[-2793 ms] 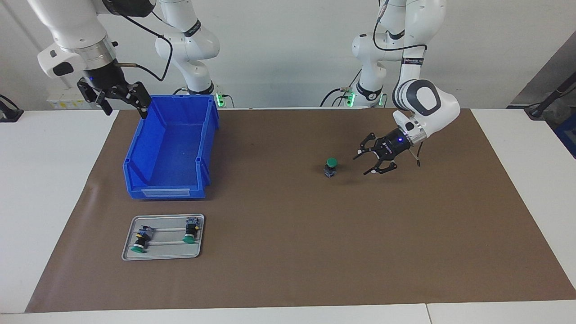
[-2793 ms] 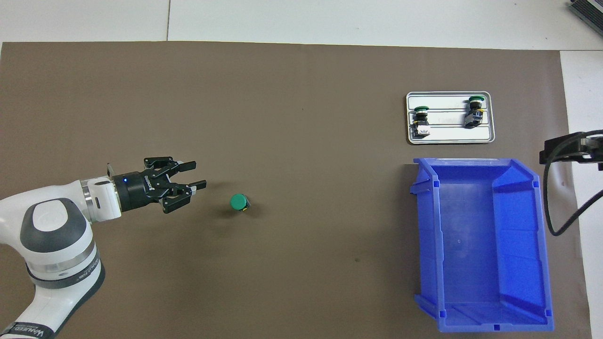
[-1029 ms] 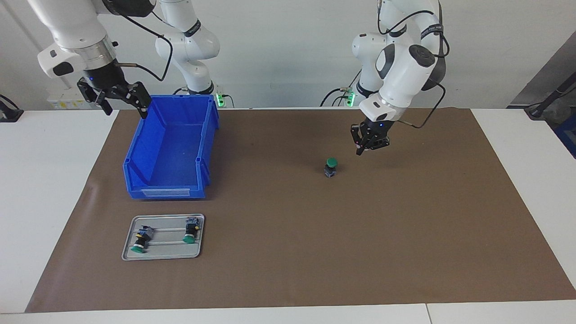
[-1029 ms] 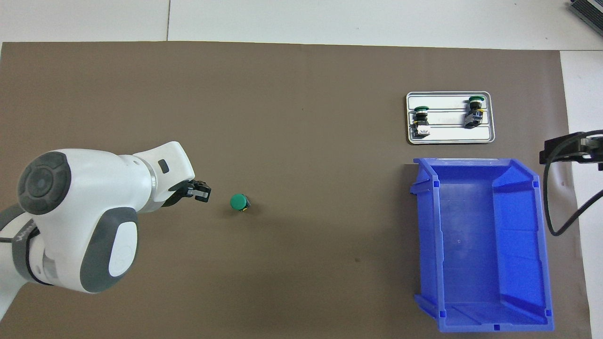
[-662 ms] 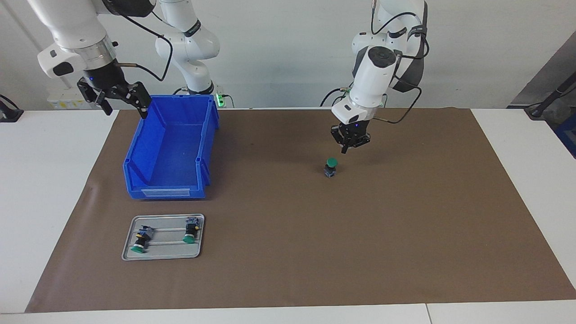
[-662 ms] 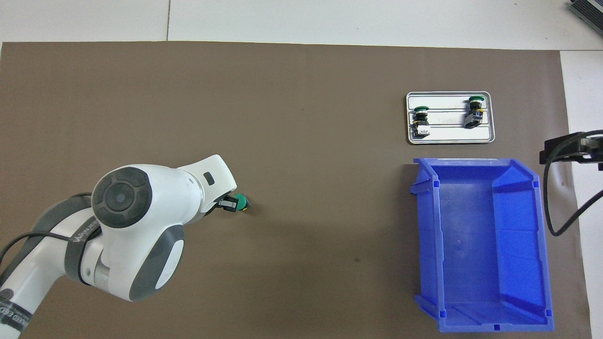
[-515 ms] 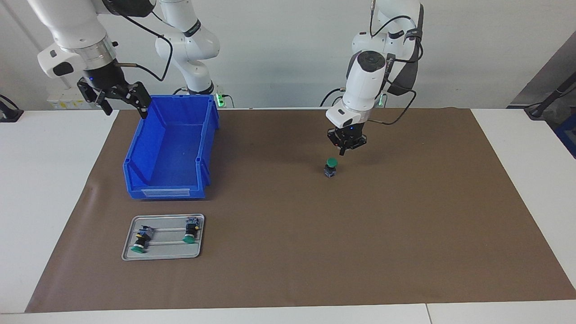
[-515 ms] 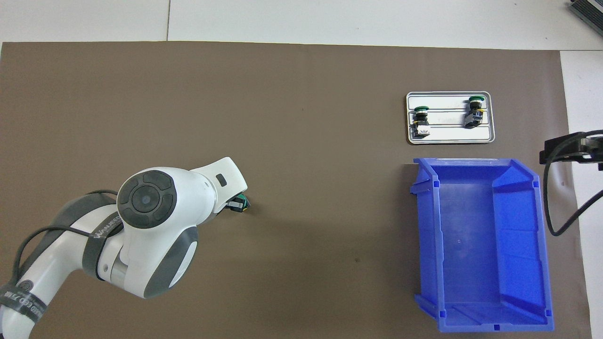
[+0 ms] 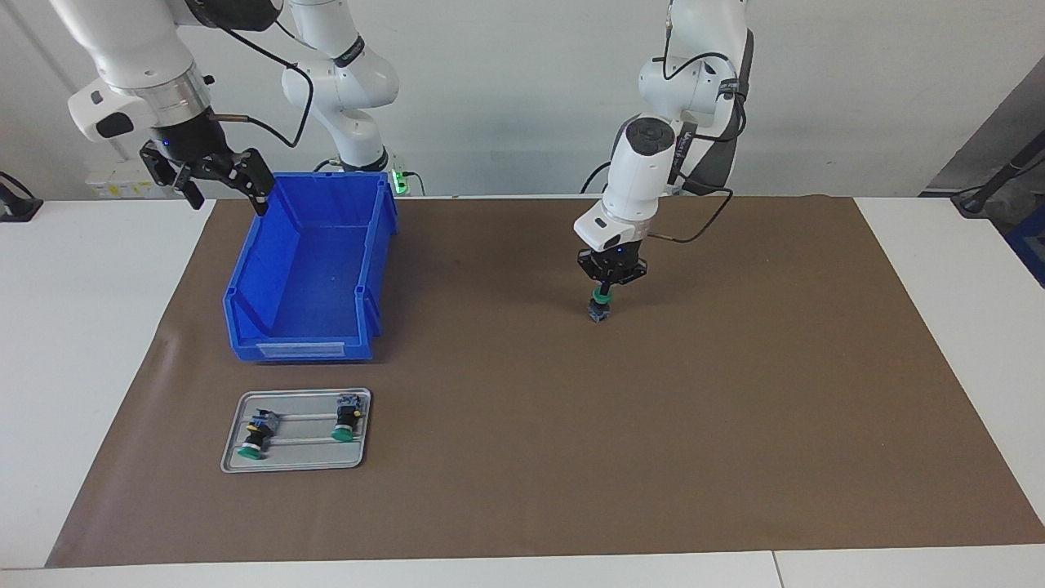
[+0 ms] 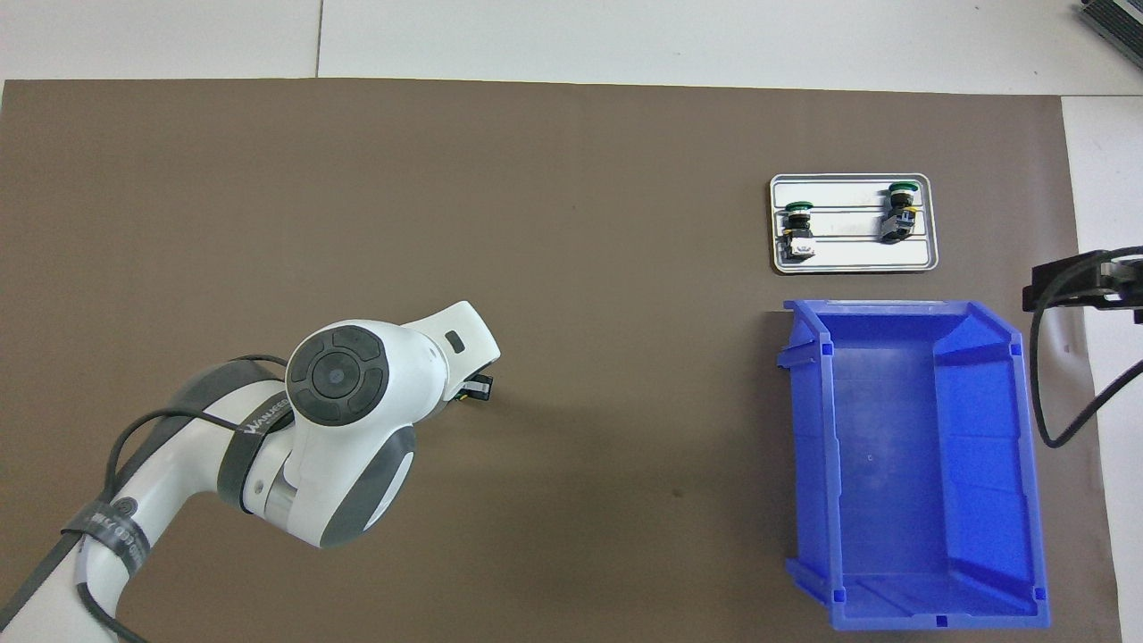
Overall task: Place and press button with both arms
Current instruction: 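Raise the left gripper away while the right gripper reaches toward the button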
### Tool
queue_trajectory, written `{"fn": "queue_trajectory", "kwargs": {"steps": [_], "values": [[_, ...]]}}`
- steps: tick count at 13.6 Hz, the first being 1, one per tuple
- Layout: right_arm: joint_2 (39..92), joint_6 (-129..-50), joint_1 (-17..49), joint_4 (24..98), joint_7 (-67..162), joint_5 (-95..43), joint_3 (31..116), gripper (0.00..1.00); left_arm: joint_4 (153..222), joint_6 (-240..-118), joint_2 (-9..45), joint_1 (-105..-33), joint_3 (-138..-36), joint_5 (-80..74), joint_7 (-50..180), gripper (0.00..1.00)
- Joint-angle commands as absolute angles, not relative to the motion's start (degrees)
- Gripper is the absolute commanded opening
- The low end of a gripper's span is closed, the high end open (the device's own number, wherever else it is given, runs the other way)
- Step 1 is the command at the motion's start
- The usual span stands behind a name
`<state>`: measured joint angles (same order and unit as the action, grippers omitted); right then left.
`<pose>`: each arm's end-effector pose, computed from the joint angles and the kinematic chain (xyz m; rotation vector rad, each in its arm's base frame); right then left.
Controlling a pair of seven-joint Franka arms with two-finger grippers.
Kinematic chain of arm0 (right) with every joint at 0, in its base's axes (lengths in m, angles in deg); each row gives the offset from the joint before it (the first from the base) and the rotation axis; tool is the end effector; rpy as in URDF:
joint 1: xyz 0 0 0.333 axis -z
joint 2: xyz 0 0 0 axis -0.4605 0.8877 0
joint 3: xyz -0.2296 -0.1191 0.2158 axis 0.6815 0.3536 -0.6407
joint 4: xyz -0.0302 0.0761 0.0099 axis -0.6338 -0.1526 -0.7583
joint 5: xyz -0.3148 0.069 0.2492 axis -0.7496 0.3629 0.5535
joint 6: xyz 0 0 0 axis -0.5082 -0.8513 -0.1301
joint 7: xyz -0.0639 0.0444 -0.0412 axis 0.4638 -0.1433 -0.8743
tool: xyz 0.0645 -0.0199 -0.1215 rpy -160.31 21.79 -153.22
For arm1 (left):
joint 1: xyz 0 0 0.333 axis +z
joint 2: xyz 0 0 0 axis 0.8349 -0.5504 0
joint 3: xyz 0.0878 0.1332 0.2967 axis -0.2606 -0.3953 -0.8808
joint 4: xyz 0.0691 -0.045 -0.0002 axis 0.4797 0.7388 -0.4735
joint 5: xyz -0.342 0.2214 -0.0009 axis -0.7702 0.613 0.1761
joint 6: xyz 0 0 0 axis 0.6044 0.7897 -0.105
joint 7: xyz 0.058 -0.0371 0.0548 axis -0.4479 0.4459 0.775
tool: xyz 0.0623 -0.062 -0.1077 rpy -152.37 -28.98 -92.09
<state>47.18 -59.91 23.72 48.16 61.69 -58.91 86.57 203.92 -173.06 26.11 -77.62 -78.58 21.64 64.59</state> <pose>0.5480 -0.0250 0.6333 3.0989 -0.2160 0.0053 0.4751 -0.2984 0.3586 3.0569 -0.4392 0.1031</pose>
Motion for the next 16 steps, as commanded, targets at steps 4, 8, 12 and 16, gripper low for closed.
{"fn": "queue_trajectory", "kwargs": {"steps": [4,8,12,16], "values": [[46.02,-60.67,23.82,49.52,61.47,-57.91,86.54,1.00,206.97,-177.39,25.45,-78.75,-79.28,24.03,66.21,0.00],[46.02,-60.67,23.82,49.52,61.38,-57.91,86.54,1.00,208.21,-179.16,24.57,-78.49,-79.28,24.12,65.77,0.00],[46.02,-60.59,23.82,49.52,61.38,-57.91,86.54,1.00,206.81,-176.63,24.66,-78.14,-79.28,24.12,65.68,0.00],[46.02,-60.67,23.82,49.52,61.38,-57.91,86.54,1.00,200.23,-166.35,26.94,-77.35,-80.06,24.12,64.99,0.17]]}}
